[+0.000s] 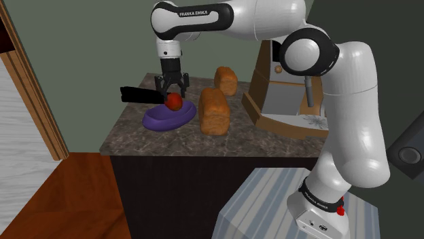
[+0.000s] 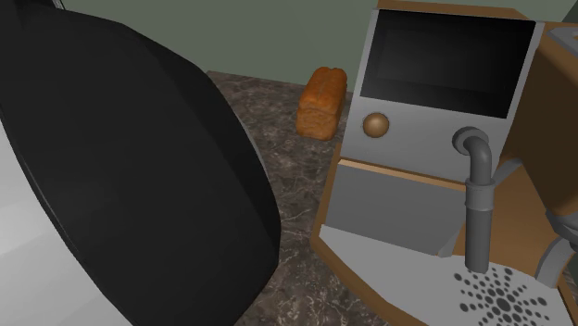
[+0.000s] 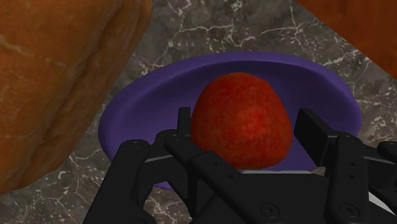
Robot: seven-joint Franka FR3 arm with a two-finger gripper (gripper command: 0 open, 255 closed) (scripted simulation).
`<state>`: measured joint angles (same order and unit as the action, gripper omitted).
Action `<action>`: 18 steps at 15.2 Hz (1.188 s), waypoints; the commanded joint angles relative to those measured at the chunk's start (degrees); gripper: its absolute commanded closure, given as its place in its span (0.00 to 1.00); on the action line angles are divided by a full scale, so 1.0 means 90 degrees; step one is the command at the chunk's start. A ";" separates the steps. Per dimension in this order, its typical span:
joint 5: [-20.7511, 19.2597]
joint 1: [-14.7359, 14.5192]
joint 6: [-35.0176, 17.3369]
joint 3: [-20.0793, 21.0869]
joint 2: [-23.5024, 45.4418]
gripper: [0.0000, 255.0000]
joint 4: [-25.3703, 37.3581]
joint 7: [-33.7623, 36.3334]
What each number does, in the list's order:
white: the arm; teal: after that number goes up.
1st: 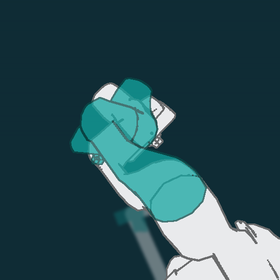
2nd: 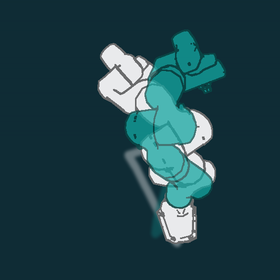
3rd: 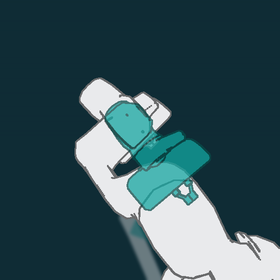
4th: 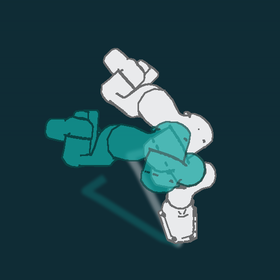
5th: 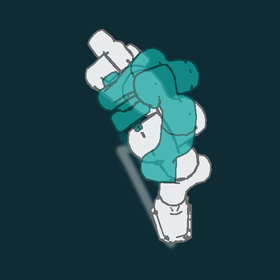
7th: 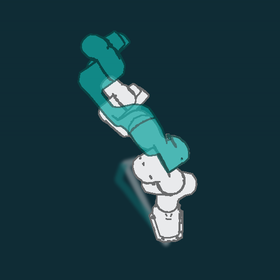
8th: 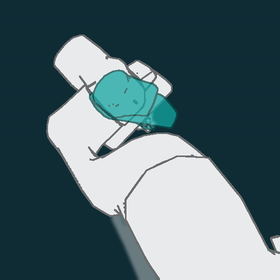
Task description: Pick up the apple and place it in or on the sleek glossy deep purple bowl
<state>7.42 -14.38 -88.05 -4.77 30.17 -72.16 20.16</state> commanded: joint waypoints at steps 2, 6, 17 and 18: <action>0.0000 0.0000 0.0000 0.0000 0.0000 0.00 0.0000 0.0000; 0.0000 0.0000 0.0000 0.0000 0.0000 0.00 0.0000 0.0000; 0.0028 0.0114 0.1094 0.0006 0.0506 0.00 0.1602 0.0055; 0.0028 0.0114 0.1094 0.0006 0.0506 0.00 0.1602 0.0055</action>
